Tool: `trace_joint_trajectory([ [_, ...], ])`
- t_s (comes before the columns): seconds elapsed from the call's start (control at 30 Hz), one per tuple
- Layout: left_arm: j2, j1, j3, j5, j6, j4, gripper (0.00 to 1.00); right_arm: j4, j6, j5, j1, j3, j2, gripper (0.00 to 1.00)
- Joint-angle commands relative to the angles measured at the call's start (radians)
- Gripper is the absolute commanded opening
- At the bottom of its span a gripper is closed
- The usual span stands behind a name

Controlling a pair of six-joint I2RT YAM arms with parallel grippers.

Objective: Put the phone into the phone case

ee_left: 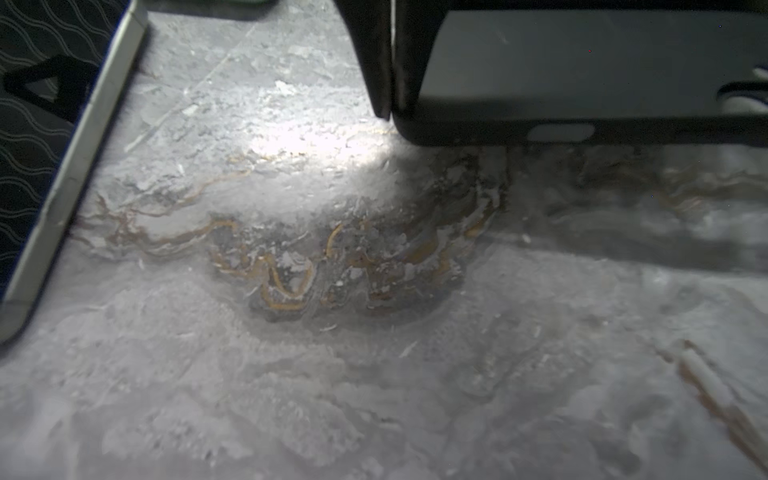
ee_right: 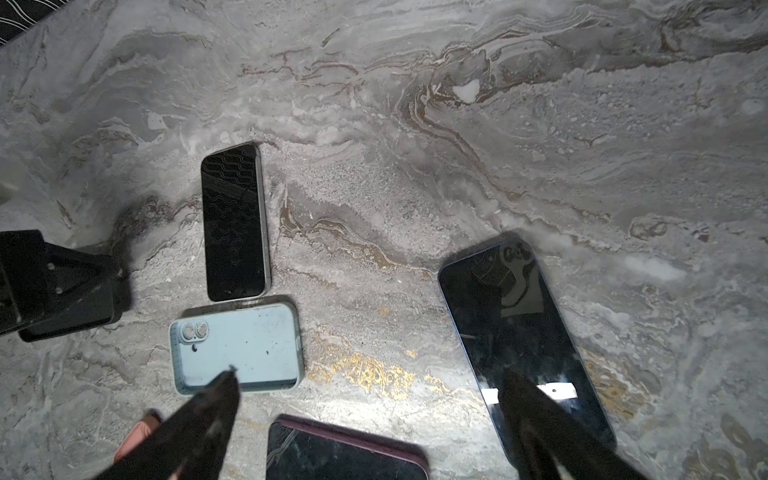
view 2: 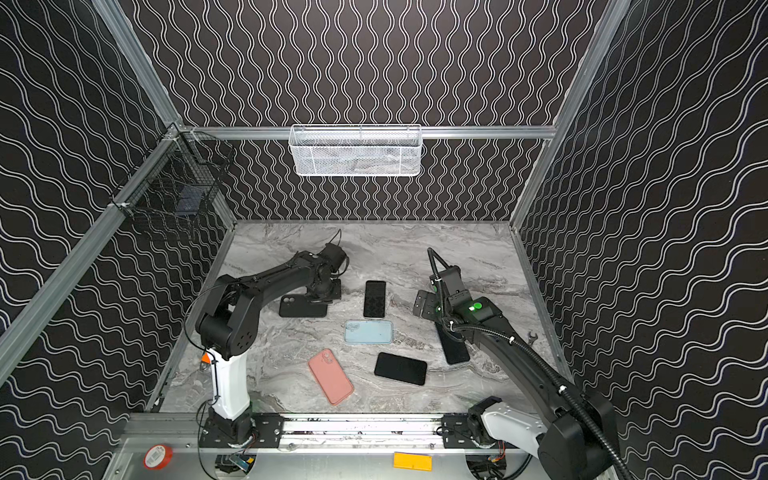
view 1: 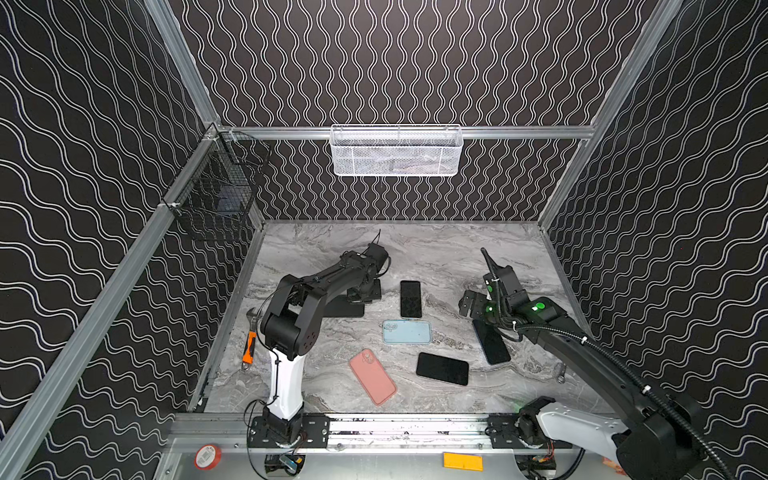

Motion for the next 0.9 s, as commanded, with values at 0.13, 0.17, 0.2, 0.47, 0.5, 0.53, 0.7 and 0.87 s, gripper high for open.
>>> trace_joint_trajectory([
  [0.13, 0.016, -0.002, 0.013, 0.054, 0.037, 0.022, 0.02, 0.044, 0.021, -0.047, 0.002, 0.003, 0.047, 1.00],
  [0.17, 0.013, -0.002, 0.010, 0.061, 0.036, 0.027, 0.03, 0.043, 0.020, -0.051, 0.001, 0.006, 0.054, 1.00],
  [0.2, 0.012, -0.003, 0.009, 0.070, 0.036, 0.031, 0.06, 0.041, 0.019, -0.053, 0.002, 0.012, 0.063, 1.00],
  [0.47, -0.070, -0.006, 0.045, 0.080, 0.021, -0.014, 0.77, 0.066, 0.005, -0.080, -0.003, 0.057, 0.112, 1.00],
  [0.5, -0.093, -0.006, 0.052, 0.083, 0.021, -0.019, 0.80, 0.071, 0.002, -0.088, -0.005, 0.064, 0.117, 1.00],
  [0.53, -0.115, -0.006, 0.059, 0.097, 0.020, -0.026, 0.83, 0.078, 0.003, -0.098, -0.011, 0.072, 0.123, 1.00],
  [0.7, -0.203, -0.024, 0.016, 0.299, -0.013, 0.099, 0.86, 0.136, 0.007, -0.206, -0.068, 0.094, 0.176, 1.00],
  [0.87, -0.187, -0.026, -0.077, 0.463, -0.097, 0.325, 0.95, 0.240, 0.050, -0.422, -0.144, 0.062, 0.234, 1.00],
])
